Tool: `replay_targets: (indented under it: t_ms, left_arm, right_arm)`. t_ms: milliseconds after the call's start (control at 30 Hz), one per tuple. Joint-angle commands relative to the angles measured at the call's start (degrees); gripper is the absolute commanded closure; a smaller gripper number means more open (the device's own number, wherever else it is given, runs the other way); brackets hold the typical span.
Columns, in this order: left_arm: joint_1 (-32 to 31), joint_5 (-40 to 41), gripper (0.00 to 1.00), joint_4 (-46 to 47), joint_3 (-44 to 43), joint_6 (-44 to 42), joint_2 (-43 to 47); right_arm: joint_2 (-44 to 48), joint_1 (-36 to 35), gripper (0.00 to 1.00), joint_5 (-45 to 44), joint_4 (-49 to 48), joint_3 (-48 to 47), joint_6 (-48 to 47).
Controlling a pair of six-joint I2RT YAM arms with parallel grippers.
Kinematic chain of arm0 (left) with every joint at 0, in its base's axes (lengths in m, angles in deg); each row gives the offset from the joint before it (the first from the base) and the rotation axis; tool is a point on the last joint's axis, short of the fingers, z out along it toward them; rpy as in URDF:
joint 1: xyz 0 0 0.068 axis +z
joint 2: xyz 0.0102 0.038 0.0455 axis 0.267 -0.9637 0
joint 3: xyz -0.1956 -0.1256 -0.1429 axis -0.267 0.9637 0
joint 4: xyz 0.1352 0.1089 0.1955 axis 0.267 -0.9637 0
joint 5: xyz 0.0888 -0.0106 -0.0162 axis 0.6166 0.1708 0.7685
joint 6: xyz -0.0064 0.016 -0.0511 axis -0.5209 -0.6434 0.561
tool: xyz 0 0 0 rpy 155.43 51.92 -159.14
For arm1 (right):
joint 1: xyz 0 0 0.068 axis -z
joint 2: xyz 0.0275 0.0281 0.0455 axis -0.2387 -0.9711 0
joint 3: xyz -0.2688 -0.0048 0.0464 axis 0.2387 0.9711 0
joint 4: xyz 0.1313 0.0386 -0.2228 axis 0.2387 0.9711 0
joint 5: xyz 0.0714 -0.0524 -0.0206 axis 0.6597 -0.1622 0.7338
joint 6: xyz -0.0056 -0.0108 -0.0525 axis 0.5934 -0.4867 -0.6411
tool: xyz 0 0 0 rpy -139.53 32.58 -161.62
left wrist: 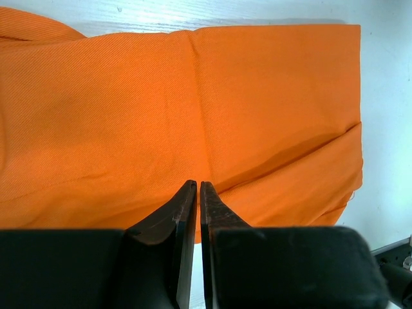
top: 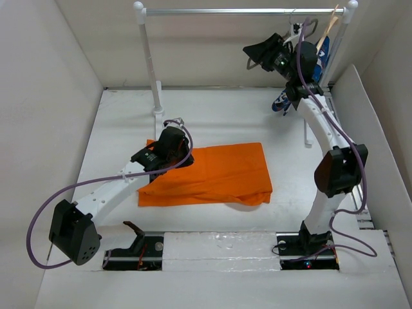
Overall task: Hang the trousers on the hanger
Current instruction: Pick up the hanger from the clothesline.
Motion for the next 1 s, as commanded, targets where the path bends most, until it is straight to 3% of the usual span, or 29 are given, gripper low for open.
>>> replay_targets:
  t_ms: [0,100,233,367,400,633,867,967]
  left_arm:
    - [0.1,-0.1,0.95,0.1,-1.1,-1.2,-0.1]
    - [0.1,0.4,0.95,-0.4,-1.7,-1.6,-0.6]
    - [0.1,0.4,0.95,-0.6,-2.6,-1.9,-1.2]
    - [0.1,0.2,0.95,-0.5,-3.8,-2.0,-1.9]
    - [0.1,-0.1,0.91,-0.5,-4.7,-2.0,-1.9]
    - [0.1,-3.0,0.75,-0.7,-10.9,-1.8,-1.9]
    - [0.1,-7.6,0.53,-3.2,-20.1,-4.6,-3.7]
    - [0.1,-9.8,0.50,-4.1,-23.8,-5.4,-4.8]
  right_arm:
    - [-0.3,-0.9,0.36,-0.9,-6.2,-0.5,1.5]
    - [0.7,-0.9,0.46,-1.5,-6.2,1.6,1.1]
    - [2.3,-1.5,0.70,-2.5,-3.9,2.6,-2.0]
    - [3.6,-2.0,0.84,-2.8,-1.5,1.8,-4.9]
    - [4.3,-2.0,0.89,-2.5,1.0,-0.4,-7.7]
    - [7.6,-1.4,0.94,0.4,3.3,-1.1,-10.1]
    - [13.4,-0.2,0.98,6.3,1.6,8.8,-10.6]
    - [14.8,0.3,0.98,8.4,3.2,11.3,-12.5]
